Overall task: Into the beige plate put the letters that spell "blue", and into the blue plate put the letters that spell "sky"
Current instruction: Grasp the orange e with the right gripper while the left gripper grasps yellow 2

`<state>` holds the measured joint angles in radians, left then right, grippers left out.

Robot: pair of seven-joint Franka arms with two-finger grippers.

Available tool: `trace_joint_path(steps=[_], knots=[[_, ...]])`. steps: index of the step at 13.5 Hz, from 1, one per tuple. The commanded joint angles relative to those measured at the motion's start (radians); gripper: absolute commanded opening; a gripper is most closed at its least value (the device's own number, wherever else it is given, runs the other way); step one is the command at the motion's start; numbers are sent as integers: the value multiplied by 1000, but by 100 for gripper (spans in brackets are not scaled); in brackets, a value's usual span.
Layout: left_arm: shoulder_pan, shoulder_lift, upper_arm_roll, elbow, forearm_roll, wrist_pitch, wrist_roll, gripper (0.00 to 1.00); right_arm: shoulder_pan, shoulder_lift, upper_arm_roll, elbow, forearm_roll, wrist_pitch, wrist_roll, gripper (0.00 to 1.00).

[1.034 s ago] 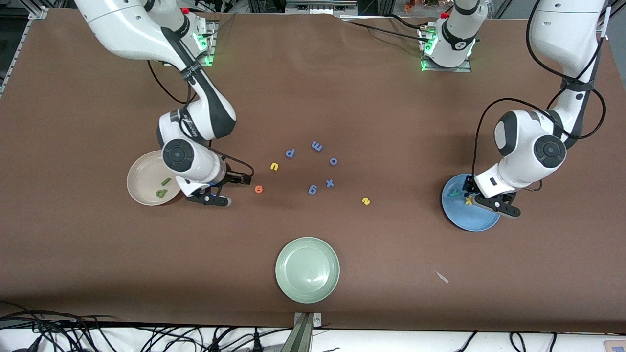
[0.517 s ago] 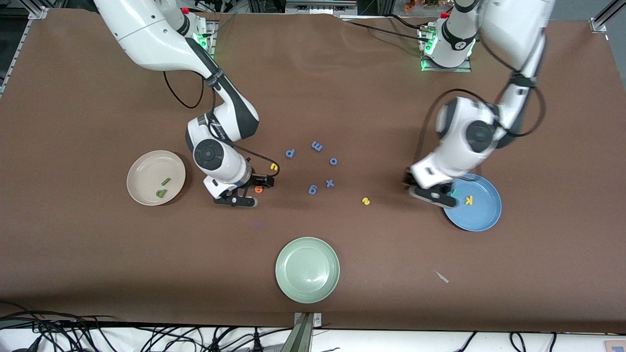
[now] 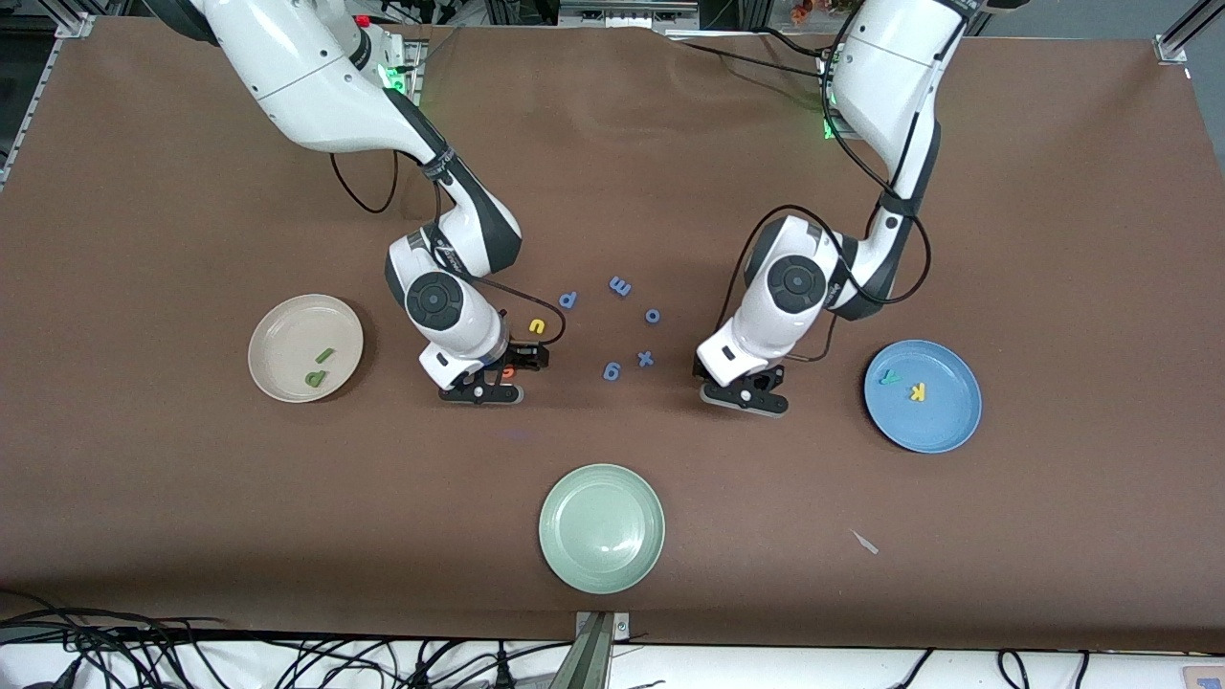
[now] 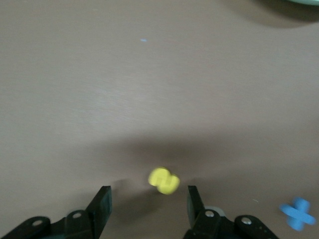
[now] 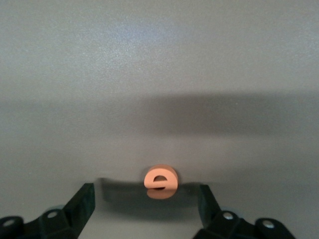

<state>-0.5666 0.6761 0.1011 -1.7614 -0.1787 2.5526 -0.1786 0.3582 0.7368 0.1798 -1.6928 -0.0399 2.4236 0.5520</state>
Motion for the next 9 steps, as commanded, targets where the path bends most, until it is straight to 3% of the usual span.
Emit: trace_joint_path(steps=[1,4,6,9], knots=[[-6,42,12,42,-31,20,25,69,4,16,-5,27,-26,2,-3,82],[-21,51,12,45,-35,23,11,69,2,18,-5,30,-26,0,-6,72],[-32,81,14,57,-35,60,11,69,1,18,-5,33,-26,-1,-7,57],[-46,100,28,57,-35,81,11,66,-7,16,-5,32,-28,-4,-7,48]])
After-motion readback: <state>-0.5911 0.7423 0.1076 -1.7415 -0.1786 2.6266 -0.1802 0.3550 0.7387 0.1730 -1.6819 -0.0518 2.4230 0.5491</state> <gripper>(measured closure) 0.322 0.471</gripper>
